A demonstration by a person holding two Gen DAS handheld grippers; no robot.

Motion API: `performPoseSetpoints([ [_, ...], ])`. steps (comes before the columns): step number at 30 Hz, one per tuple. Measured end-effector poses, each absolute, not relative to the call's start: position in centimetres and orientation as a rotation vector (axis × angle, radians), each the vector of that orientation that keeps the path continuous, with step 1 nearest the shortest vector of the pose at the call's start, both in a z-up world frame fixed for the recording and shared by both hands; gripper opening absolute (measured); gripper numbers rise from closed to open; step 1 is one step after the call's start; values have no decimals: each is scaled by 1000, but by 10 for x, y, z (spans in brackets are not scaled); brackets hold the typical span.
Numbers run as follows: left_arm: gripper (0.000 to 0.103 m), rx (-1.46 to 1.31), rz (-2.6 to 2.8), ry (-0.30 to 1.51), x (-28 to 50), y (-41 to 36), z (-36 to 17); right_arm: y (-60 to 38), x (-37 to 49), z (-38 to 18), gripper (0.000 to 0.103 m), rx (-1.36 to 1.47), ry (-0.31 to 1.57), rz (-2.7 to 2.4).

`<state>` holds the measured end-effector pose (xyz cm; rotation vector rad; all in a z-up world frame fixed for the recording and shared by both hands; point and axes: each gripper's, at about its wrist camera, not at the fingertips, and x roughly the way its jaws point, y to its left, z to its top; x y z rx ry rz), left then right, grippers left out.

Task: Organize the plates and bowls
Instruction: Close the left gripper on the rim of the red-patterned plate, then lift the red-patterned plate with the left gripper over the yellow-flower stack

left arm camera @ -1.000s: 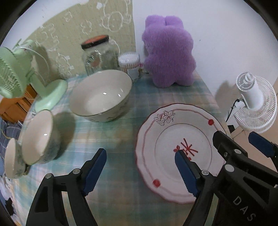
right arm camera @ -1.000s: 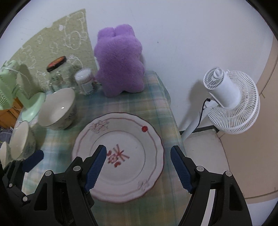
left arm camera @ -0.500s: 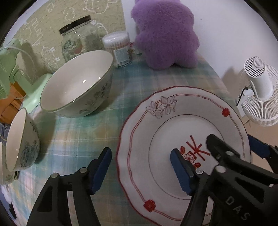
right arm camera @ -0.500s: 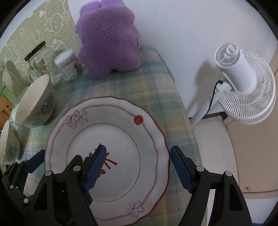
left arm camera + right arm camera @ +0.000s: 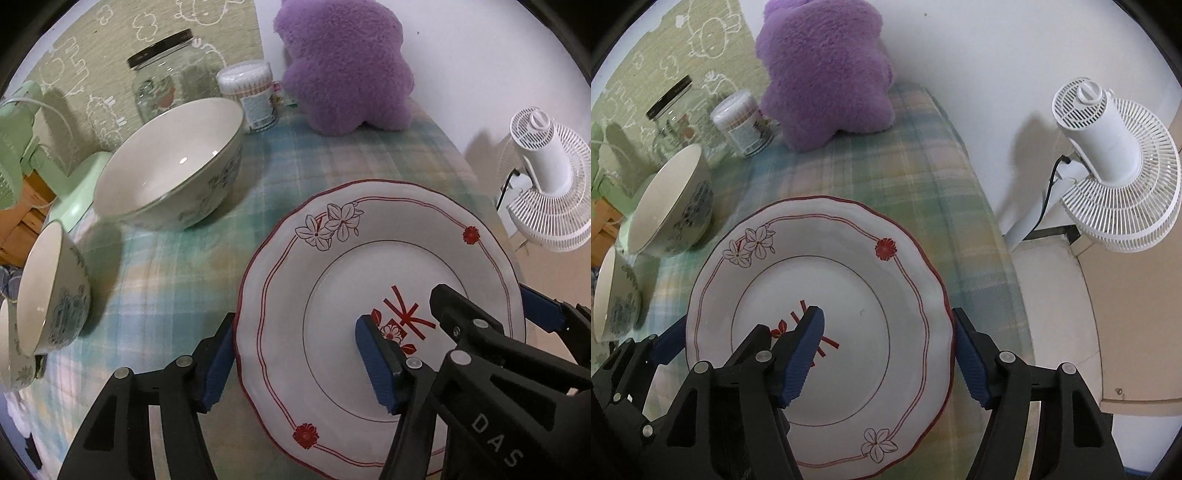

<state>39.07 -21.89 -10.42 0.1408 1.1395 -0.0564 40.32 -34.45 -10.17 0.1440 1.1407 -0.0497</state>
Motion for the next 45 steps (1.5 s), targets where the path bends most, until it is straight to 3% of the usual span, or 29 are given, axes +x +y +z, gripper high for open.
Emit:
performPoseSetpoints([
  [7, 61, 146, -67, 1149, 379, -209, -106, -333, 385, -102, 71, 127, 1158, 5],
  [12, 61, 158, -66, 1149, 378, -211, -107, -336, 388, -106, 60, 108, 1157, -2],
  [22, 58, 134, -63, 1115, 374, -206, -94, -332, 388, -101, 60, 107, 1152, -59],
  [45, 58, 89, -110, 1012, 309, -170, -19, -298, 324, -16, 60, 132, 1049, -117],
])
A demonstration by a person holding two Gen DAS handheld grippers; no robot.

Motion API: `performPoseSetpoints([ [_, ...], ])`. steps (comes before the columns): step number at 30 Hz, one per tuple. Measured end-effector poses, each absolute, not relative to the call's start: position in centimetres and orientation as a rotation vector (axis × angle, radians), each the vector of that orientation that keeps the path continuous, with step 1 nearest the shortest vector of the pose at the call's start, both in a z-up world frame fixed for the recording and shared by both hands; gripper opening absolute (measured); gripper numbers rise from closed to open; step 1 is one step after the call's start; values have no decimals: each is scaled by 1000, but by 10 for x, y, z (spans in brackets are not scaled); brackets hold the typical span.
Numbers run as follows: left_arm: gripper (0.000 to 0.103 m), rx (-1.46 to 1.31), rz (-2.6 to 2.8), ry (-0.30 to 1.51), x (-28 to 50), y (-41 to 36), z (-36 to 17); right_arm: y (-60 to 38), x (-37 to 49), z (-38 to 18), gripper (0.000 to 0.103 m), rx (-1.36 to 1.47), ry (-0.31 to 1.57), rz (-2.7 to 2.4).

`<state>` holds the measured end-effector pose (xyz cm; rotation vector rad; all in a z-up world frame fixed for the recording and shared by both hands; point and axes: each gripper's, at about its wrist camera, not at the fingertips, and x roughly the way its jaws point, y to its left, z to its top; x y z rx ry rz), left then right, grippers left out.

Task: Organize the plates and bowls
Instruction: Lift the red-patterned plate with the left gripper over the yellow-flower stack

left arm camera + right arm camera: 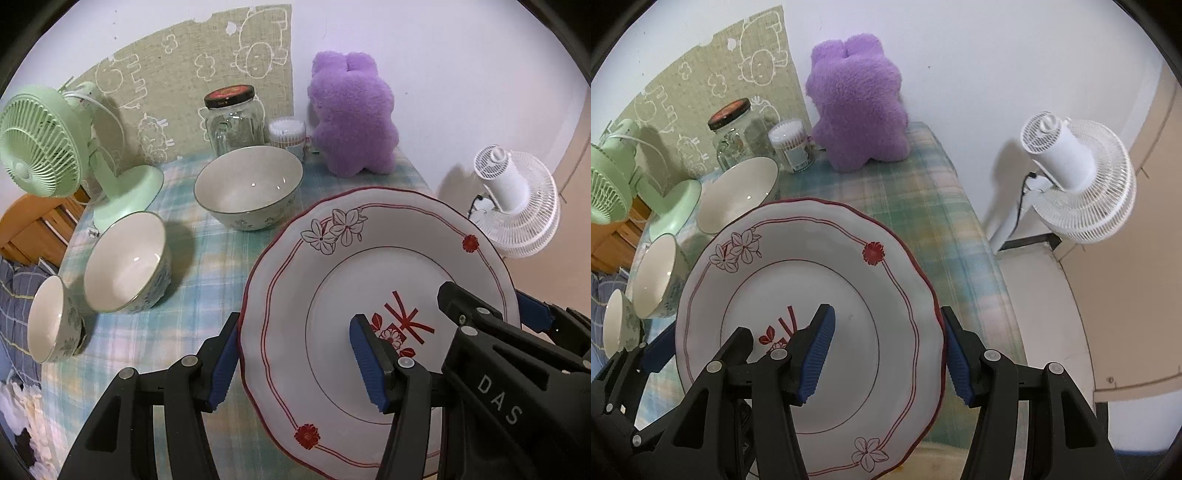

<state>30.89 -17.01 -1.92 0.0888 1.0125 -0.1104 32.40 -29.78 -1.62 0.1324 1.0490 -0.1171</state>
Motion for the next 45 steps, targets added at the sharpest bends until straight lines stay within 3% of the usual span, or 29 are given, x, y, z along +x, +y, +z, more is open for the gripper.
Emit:
performPoseSetpoints([
  [20, 58, 123, -304, 1038, 222, -177, -13, -300, 205, 8, 60, 149, 1036, -295],
  [45, 59, 134, -274, 1194, 165, -232, -68, -359, 142, -52, 60, 170, 1182, -284],
])
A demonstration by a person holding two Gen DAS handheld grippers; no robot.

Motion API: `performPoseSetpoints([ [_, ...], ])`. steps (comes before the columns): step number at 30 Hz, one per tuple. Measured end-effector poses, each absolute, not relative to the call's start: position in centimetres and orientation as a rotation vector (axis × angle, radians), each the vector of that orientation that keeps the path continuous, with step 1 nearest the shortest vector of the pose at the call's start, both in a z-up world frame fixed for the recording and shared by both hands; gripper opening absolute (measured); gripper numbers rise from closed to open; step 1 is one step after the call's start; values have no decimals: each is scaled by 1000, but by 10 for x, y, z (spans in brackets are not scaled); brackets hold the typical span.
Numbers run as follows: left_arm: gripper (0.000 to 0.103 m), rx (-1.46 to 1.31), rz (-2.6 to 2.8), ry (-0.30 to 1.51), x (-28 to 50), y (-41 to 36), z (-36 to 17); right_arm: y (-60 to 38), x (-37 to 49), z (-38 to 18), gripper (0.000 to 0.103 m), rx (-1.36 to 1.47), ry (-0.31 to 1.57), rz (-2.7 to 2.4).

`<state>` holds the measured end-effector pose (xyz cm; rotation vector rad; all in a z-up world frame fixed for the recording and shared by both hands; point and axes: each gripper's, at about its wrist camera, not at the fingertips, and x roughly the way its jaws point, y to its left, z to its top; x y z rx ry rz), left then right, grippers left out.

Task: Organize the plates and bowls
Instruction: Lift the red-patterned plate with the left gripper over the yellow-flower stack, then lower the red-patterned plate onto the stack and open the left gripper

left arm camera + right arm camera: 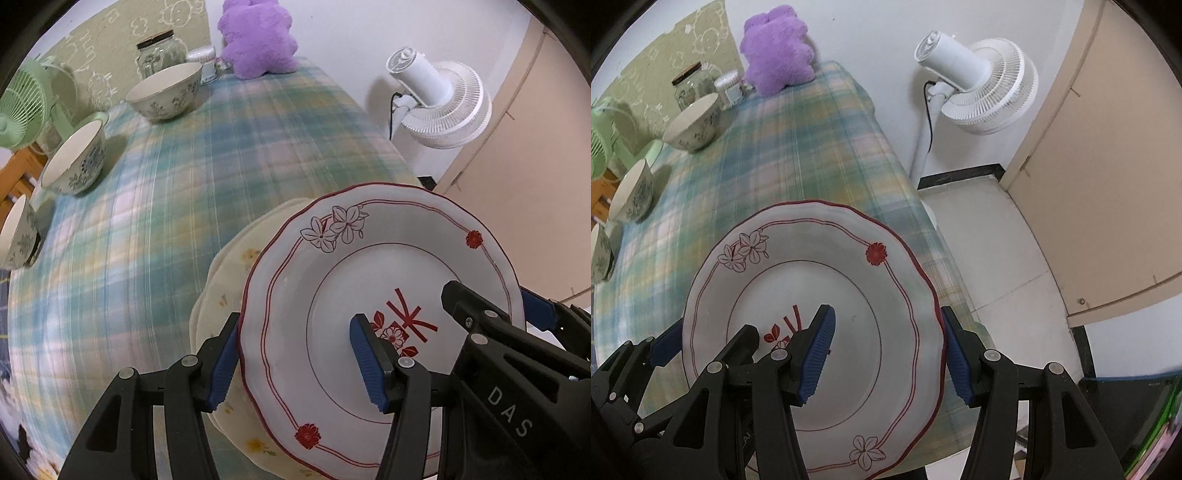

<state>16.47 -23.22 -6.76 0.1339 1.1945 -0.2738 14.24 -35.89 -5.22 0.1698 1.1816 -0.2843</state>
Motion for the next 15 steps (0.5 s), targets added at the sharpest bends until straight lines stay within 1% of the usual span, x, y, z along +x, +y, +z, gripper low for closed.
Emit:
performPoseSetpoints([
  [6, 59, 120, -233, 1214, 160, -237, -75, -364, 143, -60, 60, 155, 1205, -247],
  [15, 60, 128, -182, 1191, 155, -240, -75, -369, 144, -66, 60, 154, 1224, -192],
])
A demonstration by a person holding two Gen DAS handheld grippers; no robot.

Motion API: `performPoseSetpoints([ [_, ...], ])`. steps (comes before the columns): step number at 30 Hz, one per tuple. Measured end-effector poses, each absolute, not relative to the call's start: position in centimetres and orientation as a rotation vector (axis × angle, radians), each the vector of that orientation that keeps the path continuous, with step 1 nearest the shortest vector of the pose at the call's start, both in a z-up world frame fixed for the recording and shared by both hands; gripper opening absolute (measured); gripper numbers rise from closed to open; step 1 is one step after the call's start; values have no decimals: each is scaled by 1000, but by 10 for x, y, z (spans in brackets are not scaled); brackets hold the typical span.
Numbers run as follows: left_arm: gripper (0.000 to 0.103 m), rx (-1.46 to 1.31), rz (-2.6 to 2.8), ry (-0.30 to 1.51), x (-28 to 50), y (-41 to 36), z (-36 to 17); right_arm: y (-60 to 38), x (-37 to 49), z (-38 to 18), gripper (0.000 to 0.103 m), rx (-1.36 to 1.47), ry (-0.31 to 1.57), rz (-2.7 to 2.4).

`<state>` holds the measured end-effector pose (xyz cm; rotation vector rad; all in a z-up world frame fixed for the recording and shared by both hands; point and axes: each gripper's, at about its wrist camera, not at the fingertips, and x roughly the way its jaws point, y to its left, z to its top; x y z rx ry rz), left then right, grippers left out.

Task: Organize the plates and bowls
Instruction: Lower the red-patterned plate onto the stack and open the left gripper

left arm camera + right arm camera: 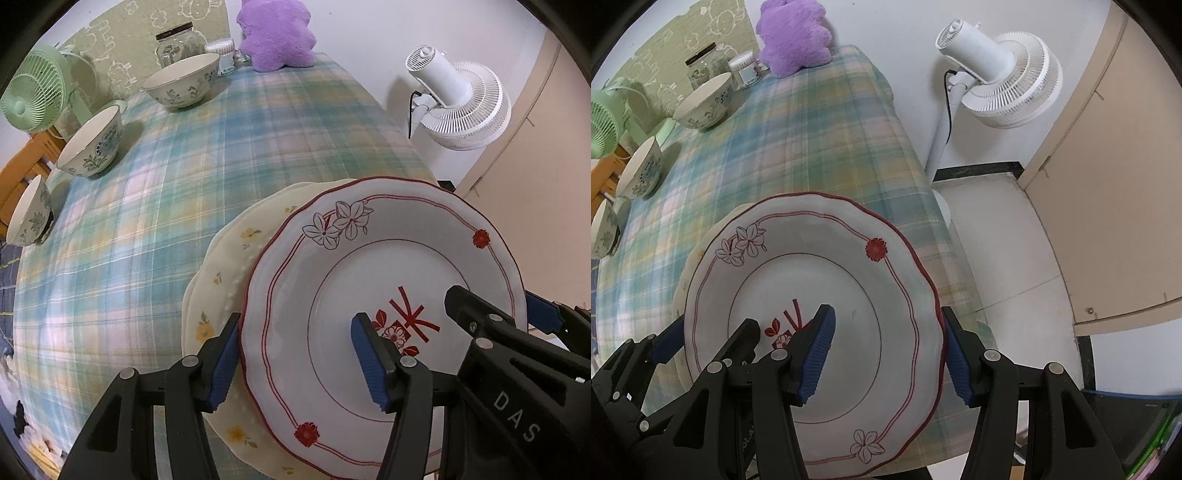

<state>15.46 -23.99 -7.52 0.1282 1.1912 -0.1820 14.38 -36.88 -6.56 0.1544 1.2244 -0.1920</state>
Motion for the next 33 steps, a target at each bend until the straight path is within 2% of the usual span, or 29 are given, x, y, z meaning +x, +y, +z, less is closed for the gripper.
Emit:
performPoseSetpoints([
  [7, 60, 112, -147, 1195, 154, -240, -74, -369, 144, -63, 56, 120, 1215, -157],
  [10, 60, 123, -127, 1188, 152, -241, -74, -372, 144, -56, 44, 95, 1191, -154],
  [12, 60, 136, -110, 1183, 151, -243, -73, -374, 145, -53, 27, 74, 1185, -163],
  [13, 60, 149, -100, 1179, 150, -245, -73, -374, 146, -53, 24, 58, 1188, -172],
  [16, 60, 172, -67, 1172, 150, -246, -73, -374, 148, -56, 23, 45, 1202, -155],
  [20, 61, 165, -29, 1168, 151, -239, -73, -368, 149, -58, 15, 25, 1210, -131],
  [27, 63, 155, -11, 1161, 150, -236, -73, -361, 154, -61, 15, -6, 1205, -116],
  [33, 71, 138, -18, 1161, 149, -233, -73, -355, 158, -63, 17, -17, 1189, -108],
])
